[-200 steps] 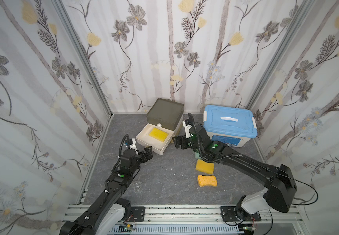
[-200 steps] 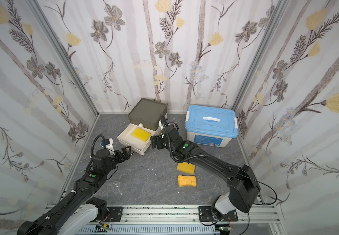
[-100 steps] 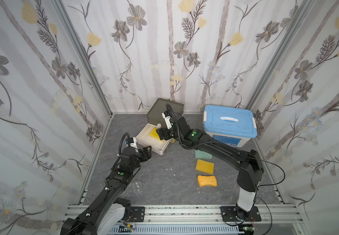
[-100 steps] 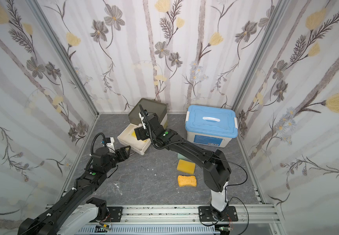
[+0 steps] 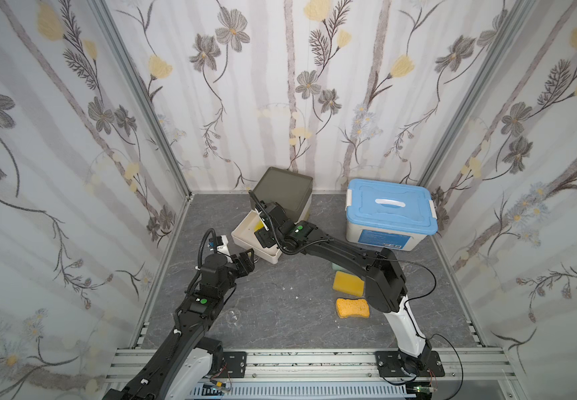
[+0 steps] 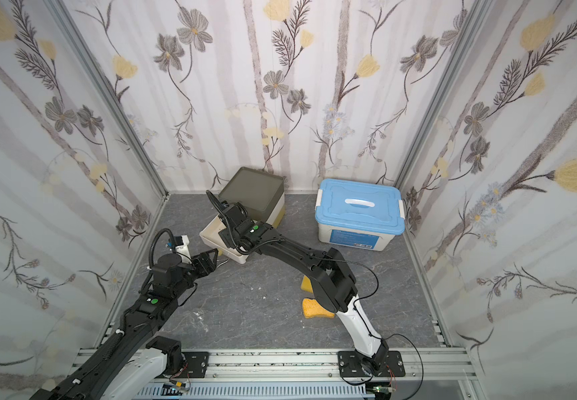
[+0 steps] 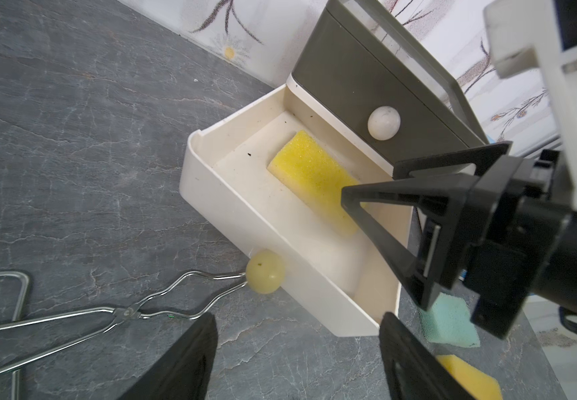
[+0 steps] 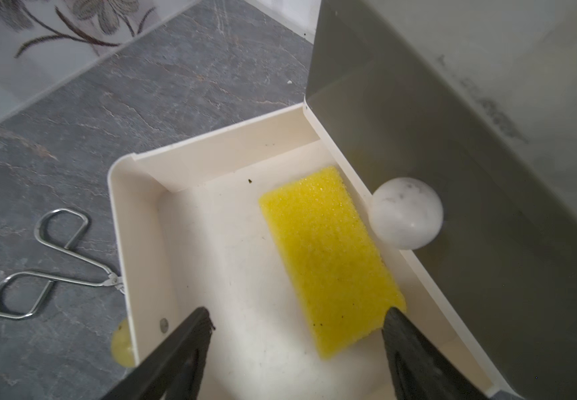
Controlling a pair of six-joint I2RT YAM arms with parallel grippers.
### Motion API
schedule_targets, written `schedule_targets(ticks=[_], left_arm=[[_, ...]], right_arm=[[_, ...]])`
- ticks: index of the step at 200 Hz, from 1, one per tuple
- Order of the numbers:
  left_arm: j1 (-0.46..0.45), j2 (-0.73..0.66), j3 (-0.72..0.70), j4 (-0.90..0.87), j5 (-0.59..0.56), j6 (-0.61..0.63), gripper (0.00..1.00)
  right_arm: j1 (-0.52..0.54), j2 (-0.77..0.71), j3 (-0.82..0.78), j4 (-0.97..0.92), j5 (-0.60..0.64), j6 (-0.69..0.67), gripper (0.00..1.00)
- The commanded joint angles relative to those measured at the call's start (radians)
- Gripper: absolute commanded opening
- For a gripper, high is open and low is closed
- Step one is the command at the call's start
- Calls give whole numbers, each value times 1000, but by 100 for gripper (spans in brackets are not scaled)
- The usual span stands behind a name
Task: Take the sponge out of the drawer
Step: Pick up the sponge from the drawer.
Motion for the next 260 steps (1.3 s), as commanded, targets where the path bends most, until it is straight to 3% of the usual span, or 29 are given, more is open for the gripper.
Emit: schedule_targets(ticks=[1, 43, 104, 157, 195, 260], left_arm=[[2, -6, -2, 5, -14, 0, 76], [5, -14, -6, 6, -25, 2, 76], [7, -15, -9, 6, -34, 5, 76], [8, -27, -12, 1, -37, 11, 76], [8, -31, -14, 2, -38, 11, 76], [10, -32, -19, 5, -40, 12, 76]], right_arm=[[3, 35, 24, -27, 67, -41, 80], [3, 97, 67, -55, 148, -83, 76], [-1, 152, 107, -65, 130, -134, 75], [-10, 184, 130, -91, 103, -164, 58], [-20, 195, 138, -109, 78, -167, 34], [-22, 188, 140, -113, 78, -171, 16]])
